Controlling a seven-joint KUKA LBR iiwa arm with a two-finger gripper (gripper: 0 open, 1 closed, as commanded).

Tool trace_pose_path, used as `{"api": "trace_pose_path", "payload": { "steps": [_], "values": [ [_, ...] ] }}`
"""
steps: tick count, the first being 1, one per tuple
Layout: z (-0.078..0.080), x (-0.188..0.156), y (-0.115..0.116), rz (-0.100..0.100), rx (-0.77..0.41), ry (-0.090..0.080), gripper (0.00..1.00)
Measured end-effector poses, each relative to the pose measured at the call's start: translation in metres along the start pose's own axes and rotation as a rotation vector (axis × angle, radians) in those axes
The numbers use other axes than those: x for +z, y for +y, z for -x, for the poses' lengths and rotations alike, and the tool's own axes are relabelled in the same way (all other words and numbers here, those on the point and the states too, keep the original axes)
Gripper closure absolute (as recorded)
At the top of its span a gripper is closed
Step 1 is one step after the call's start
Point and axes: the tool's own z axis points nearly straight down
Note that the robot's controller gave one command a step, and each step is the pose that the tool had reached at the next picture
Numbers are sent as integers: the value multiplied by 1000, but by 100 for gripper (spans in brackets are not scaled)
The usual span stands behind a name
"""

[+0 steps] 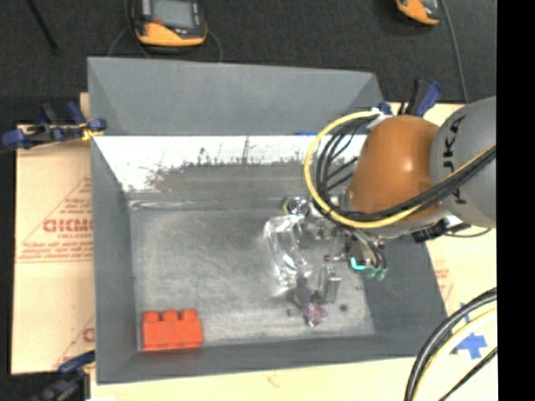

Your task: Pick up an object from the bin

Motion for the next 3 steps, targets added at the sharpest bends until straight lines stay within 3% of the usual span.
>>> {"api": "trace_pose_path", "payload": {
  "steps": [1,2,3],
  "values": [
    [1,80,-8,-6,-393,-36,0],
    [-11,56,-32,-4,-612,-12,0],
    [-19,46,5,-1,-753,-6,0]
  ]
}}
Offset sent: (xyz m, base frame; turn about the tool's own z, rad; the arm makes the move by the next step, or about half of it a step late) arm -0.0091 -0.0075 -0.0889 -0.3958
